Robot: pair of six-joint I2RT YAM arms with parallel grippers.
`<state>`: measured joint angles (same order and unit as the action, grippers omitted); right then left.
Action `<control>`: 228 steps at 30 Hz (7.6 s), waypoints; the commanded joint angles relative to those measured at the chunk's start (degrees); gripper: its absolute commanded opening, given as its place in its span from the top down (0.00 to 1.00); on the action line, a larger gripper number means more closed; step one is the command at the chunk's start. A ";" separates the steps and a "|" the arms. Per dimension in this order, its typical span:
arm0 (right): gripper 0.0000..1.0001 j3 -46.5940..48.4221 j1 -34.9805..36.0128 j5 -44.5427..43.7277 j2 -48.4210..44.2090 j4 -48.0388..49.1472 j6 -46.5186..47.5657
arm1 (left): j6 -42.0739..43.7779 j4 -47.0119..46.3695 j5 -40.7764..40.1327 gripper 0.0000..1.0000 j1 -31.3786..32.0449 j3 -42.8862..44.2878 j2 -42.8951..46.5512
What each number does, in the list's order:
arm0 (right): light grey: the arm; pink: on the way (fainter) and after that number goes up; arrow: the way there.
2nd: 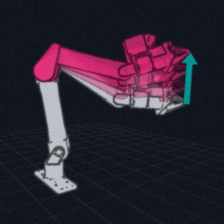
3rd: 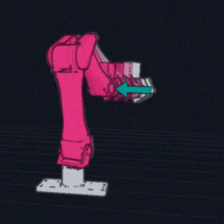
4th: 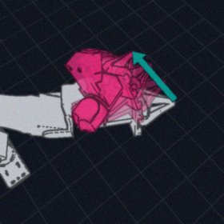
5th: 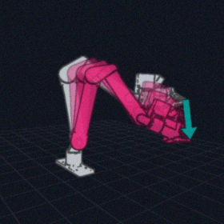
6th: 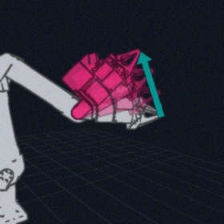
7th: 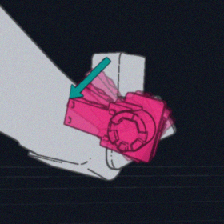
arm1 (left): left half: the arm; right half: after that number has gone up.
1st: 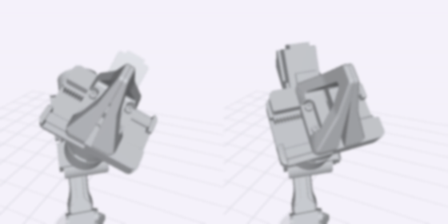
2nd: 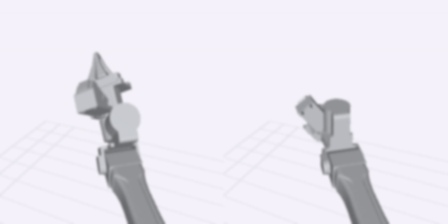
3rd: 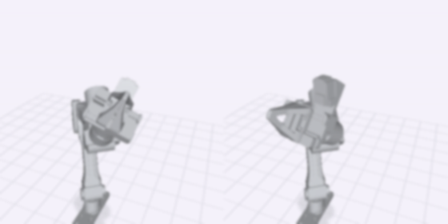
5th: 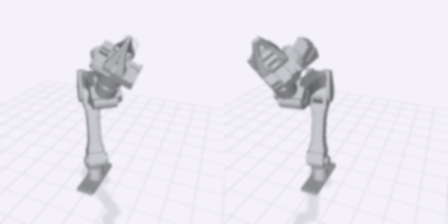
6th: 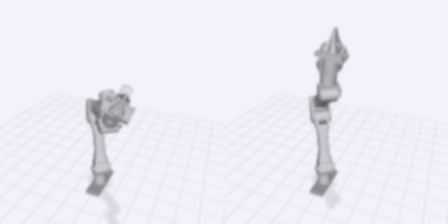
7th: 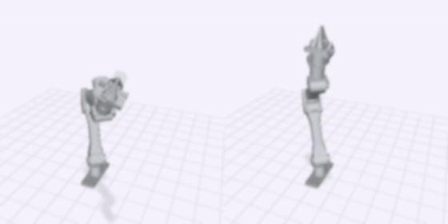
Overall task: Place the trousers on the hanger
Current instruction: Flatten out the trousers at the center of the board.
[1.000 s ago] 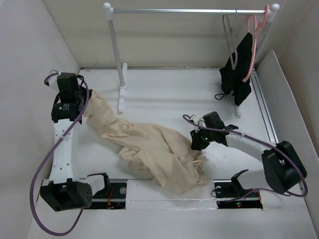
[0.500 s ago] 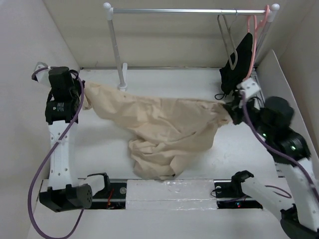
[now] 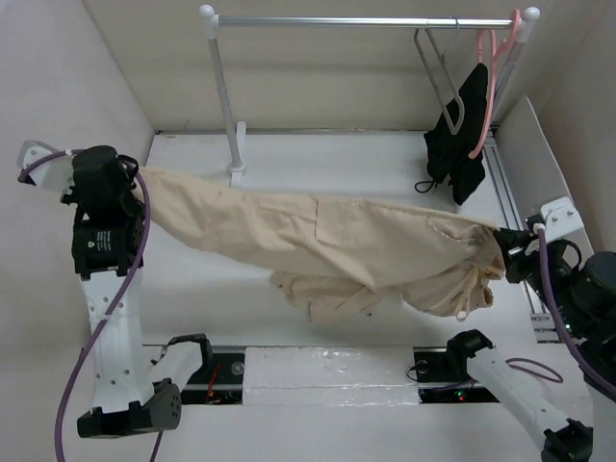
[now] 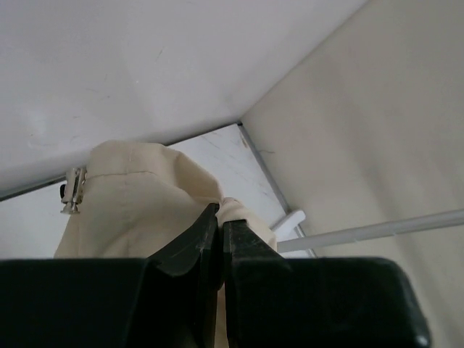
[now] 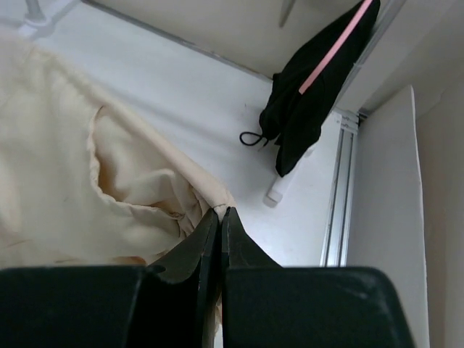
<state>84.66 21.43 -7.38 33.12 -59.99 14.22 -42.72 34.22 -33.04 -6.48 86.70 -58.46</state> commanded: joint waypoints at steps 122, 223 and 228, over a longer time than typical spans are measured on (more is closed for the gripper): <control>1.00 -50.03 -21.25 22.49 33.50 43.73 -8.24 | -27.25 -19.97 25.92 0.53 50.87 -51.37 -11.49; 0.52 -41.42 -0.16 22.23 25.76 26.76 -8.06 | 8.86 -4.60 21.71 1.00 -2.67 18.94 -58.01; 0.52 -42.65 -0.16 22.32 25.68 28.26 -8.59 | 15.03 -7.22 9.32 1.00 -1.25 18.35 -45.53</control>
<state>42.50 21.02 15.81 59.70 -35.29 6.94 -32.97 28.58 -14.02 -8.67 103.11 -115.70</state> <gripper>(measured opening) 0.476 0.007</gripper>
